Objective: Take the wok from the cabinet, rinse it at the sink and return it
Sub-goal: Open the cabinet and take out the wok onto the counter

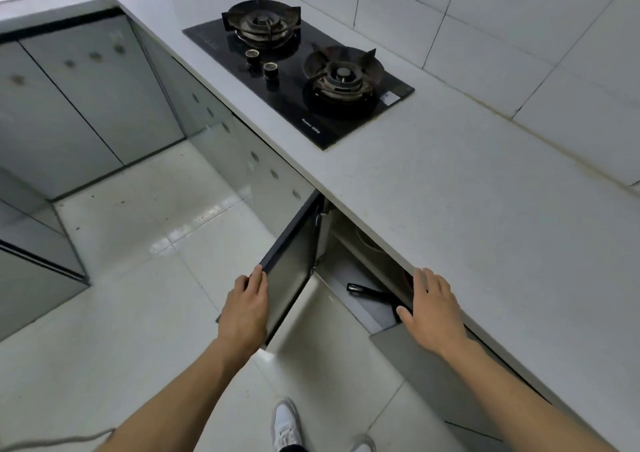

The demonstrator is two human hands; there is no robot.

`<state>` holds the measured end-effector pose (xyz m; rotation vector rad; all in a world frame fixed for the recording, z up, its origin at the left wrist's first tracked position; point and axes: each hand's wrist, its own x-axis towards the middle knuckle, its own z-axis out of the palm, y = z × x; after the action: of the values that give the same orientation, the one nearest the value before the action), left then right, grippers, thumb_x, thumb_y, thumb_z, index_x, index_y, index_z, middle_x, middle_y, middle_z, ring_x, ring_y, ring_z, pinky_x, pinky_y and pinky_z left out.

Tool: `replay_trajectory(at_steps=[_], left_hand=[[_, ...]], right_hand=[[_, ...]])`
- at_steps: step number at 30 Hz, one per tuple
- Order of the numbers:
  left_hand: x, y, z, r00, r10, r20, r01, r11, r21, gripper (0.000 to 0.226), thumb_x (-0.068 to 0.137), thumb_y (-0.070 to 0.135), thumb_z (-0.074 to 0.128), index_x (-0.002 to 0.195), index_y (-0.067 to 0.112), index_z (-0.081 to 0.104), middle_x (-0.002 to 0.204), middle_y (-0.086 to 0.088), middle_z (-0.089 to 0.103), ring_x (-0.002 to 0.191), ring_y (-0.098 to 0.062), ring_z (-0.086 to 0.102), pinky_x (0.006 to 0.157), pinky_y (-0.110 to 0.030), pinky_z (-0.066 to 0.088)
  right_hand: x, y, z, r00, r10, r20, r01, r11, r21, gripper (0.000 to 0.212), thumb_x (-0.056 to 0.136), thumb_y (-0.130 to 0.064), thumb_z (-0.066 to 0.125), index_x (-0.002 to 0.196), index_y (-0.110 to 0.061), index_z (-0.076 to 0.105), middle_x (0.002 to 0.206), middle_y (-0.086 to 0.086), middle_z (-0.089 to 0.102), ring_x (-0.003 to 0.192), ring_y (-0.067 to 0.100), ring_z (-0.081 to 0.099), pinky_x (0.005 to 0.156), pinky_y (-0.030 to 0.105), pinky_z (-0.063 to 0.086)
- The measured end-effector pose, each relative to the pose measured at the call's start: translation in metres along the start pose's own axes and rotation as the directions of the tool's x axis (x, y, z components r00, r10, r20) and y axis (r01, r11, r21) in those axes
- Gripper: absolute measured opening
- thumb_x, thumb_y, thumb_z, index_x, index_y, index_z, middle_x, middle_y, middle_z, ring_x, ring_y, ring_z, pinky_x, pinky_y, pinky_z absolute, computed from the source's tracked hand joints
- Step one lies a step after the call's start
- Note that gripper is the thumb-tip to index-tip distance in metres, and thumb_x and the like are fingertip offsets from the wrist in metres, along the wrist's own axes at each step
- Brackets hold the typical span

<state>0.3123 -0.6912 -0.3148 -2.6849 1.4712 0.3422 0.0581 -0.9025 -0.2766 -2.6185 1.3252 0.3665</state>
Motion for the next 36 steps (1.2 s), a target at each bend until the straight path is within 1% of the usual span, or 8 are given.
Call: replay_trajectory(at_steps=[2,4,6,8,14,20,28,36], left_hand=[[0.007,-0.01,-0.005,1.0,-0.01,-0.028,0.012,0.997,0.076,0.08,0.053,0.01,0.072,0.128,-0.007,0.049,0.138,-0.016,0.047,0.098,-0.031,0.05,0.072,-0.031,0.049],[0.016,-0.019,-0.014,0.998,0.007,-0.055,0.002,0.987,0.159,0.078,0.049,0.023,0.073,0.119,-0.006,0.057,0.13,-0.016,0.054,0.099,-0.029,0.053,0.08,-0.028,0.049],[0.025,-0.03,-0.015,0.999,-0.003,-0.046,0.012,0.981,0.191,0.081,0.066,0.031,0.062,0.135,-0.004,0.04,0.144,-0.016,0.038,0.122,-0.031,0.04,0.103,-0.03,0.037],[0.034,-0.041,-0.015,0.999,-0.027,0.018,0.025,0.992,0.127,0.084,0.077,0.033,0.056,0.145,0.0,0.019,0.154,-0.015,0.019,0.13,-0.034,0.026,0.111,-0.033,0.025],[0.047,-0.062,-0.03,0.989,-0.012,0.148,0.017,0.999,-0.028,0.091,0.077,0.037,0.06,0.147,0.008,0.01,0.156,-0.011,0.011,0.136,-0.036,0.017,0.113,-0.04,0.027],[0.059,-0.048,-0.046,0.979,-0.034,0.203,0.055,0.994,-0.099,0.079,0.079,0.037,0.06,0.141,0.011,0.02,0.147,-0.012,0.024,0.132,-0.036,0.026,0.105,-0.043,0.037],[0.104,0.066,-0.082,0.971,0.222,0.091,-0.202,0.962,-0.185,0.067,0.084,0.034,0.058,0.141,0.014,0.029,0.15,-0.01,0.031,0.139,-0.033,0.023,0.11,-0.047,0.032],[0.142,0.163,-0.11,0.874,0.474,0.107,-0.464,0.88,-0.104,0.056,0.087,0.032,0.052,0.138,0.017,0.034,0.147,-0.006,0.034,0.135,-0.029,0.025,0.105,-0.043,0.037]], right_hand=[[0.002,0.0,-0.001,1.0,0.004,0.012,-0.004,1.0,-0.016,0.076,0.096,-0.049,0.046,0.151,-0.008,0.013,0.159,0.013,0.013,0.145,0.032,0.015,0.117,0.042,0.027],[0.002,0.002,-0.002,0.999,0.008,0.033,-0.007,1.0,-0.015,0.074,0.096,-0.049,0.045,0.151,-0.01,0.015,0.16,0.012,0.011,0.146,0.031,0.014,0.117,0.04,0.027],[0.001,0.003,-0.004,0.998,0.009,0.065,-0.01,1.0,0.011,0.075,0.096,-0.049,0.047,0.152,-0.014,0.011,0.161,0.011,0.008,0.147,0.03,0.011,0.117,0.041,0.026],[0.0,0.004,-0.006,0.994,0.008,0.109,-0.012,0.999,0.034,0.078,0.096,-0.048,0.048,0.154,-0.018,0.005,0.162,0.009,0.004,0.149,0.029,0.007,0.118,0.041,0.023],[-0.003,0.004,-0.015,0.984,0.047,0.169,-0.066,0.992,0.108,0.078,0.094,-0.046,0.051,0.154,-0.024,0.006,0.163,0.007,0.005,0.149,0.029,0.008,0.117,0.043,0.024],[-0.013,0.002,-0.022,0.985,0.099,0.138,-0.13,0.964,0.232,0.073,0.095,-0.043,0.052,0.153,-0.02,0.014,0.16,0.008,0.017,0.146,0.029,0.017,0.117,0.041,0.025],[-0.016,0.023,-0.032,0.987,0.153,0.053,-0.162,0.942,0.296,0.071,0.097,-0.044,0.047,0.154,-0.02,0.012,0.162,0.007,0.009,0.148,0.027,0.01,0.118,0.043,0.02],[-0.001,0.063,-0.043,0.958,0.284,0.04,-0.276,0.873,0.402,0.068,0.099,-0.042,0.044,0.154,-0.017,0.013,0.162,0.009,0.009,0.148,0.028,0.009,0.121,0.04,0.014]])
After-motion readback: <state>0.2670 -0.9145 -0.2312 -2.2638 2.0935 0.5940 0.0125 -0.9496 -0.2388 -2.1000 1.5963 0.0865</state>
